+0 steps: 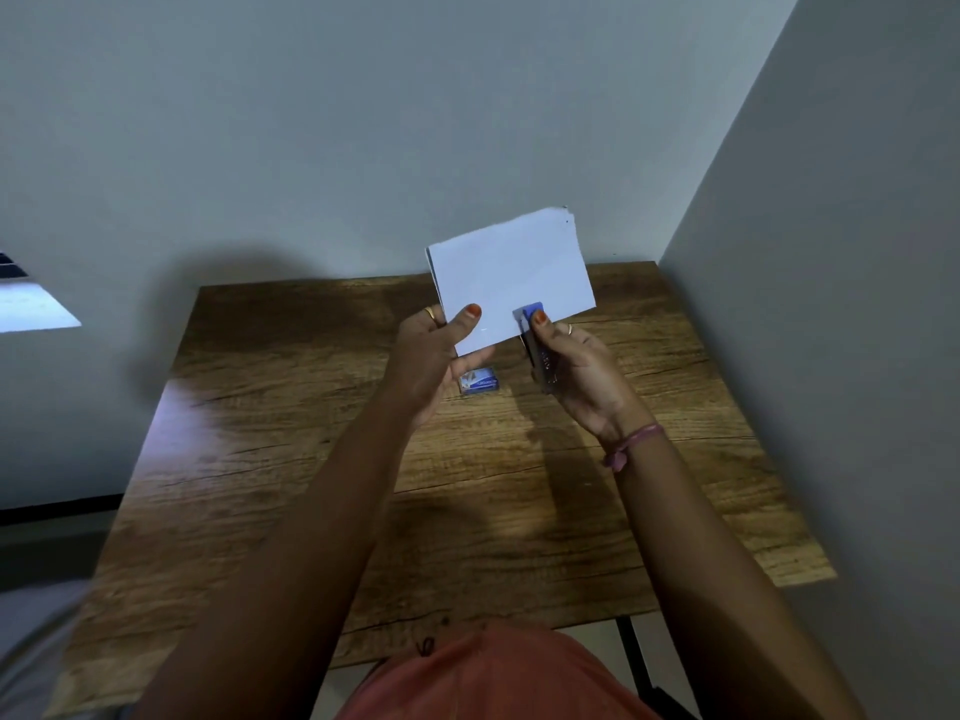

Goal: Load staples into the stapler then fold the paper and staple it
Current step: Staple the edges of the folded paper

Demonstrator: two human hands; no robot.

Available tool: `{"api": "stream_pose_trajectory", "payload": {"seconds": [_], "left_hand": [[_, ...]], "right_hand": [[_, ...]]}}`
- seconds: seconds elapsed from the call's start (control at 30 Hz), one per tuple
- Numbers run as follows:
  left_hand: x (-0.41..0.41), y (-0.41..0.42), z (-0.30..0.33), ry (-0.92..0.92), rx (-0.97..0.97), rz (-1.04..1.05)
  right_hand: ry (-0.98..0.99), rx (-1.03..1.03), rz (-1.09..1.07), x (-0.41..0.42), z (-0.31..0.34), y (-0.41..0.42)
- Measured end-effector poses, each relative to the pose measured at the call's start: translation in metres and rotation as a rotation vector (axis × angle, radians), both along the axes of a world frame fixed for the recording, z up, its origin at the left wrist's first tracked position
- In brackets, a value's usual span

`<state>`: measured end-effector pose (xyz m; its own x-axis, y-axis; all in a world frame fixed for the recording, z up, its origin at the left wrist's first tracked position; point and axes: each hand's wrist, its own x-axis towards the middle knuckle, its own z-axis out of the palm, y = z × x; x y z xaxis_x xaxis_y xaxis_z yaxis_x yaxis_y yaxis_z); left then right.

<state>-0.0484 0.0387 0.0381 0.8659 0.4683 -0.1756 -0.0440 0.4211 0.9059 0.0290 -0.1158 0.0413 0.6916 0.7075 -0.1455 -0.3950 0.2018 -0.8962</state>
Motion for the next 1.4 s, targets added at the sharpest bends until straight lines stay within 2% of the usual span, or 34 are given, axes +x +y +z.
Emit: {"api": "stream_pose_trajectory", "payload": {"seconds": [0.4, 0.53, 0.63, 0.7, 0.97, 1.17, 1.4], "left_hand": [[0.0, 0.005, 0.003, -0.033, 0.064, -0.027], [-0.003, 0.002, -0.006, -0.17, -0.051, -0.109], [-0.003, -0.018, -0.024, -0.088, -0.066, -0.126], [-0.002, -0.036, -0.033, -0.044, -0.101, -0.096], [0.016, -0.067, -0.018, -0.131, -0.182, 0.14], [0.017, -0.068, -0.015, -0.101, -0.203, 0.15], [0.021, -0.068, -0.012, -0.085, -0.281, 0.213]], "right_hand": [[0.066, -0.035, -0.064, 0.0, 0.0, 0.005], [0.06, -0.038, -0.079, -0.002, 0.001, 0.004], [0.056, -0.048, -0.066, -0.004, 0.0, 0.005], [0.077, -0.049, -0.056, -0.005, -0.001, 0.007], [0.109, -0.014, -0.109, -0.013, -0.004, 0.013], [0.136, 0.047, -0.12, -0.01, -0.009, 0.01], [0.061, 0.066, -0.157, -0.008, -0.011, 0.016]]}}
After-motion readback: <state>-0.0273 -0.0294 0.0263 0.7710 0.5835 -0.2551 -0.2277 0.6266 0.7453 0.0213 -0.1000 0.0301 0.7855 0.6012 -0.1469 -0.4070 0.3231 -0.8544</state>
